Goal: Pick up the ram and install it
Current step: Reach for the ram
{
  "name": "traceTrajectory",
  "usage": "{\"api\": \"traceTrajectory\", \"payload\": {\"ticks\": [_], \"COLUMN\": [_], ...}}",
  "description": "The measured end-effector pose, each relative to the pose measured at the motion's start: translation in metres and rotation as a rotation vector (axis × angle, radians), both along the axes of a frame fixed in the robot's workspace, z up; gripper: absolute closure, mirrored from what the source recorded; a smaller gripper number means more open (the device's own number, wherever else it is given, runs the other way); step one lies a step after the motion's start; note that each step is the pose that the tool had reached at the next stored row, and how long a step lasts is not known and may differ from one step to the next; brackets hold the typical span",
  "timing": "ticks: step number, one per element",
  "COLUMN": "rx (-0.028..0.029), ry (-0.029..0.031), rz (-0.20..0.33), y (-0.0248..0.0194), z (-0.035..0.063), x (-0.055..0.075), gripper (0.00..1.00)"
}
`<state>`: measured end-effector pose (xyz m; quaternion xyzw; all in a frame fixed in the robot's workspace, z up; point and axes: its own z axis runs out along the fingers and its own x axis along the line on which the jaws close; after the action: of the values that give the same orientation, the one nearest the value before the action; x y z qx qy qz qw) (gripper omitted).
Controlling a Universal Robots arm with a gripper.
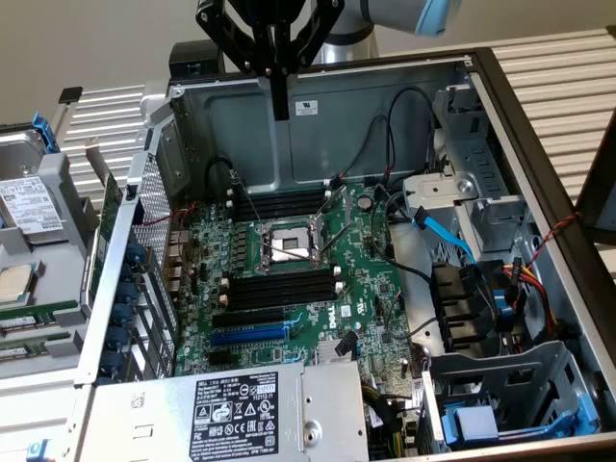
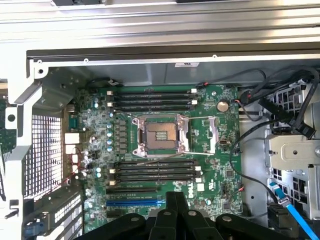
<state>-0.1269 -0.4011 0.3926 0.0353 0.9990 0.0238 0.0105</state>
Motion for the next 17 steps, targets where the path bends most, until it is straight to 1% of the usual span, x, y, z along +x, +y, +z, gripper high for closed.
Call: {"api": "traceTrajectory", "payload": {"ticks": [6, 13, 17], "rx": [0.0000, 0.0001, 0.0000], "ry": [0.0000, -0.0001, 0.0000], "rz": [0.000, 0.000, 0.000], "y": [-0.0033, -0.0104, -0.0131], "z": [0.0000, -0.0001, 0.0000], "x": [-0.007, -0.019, -0.031], "gripper": [0.89, 0.89, 0.89]}}
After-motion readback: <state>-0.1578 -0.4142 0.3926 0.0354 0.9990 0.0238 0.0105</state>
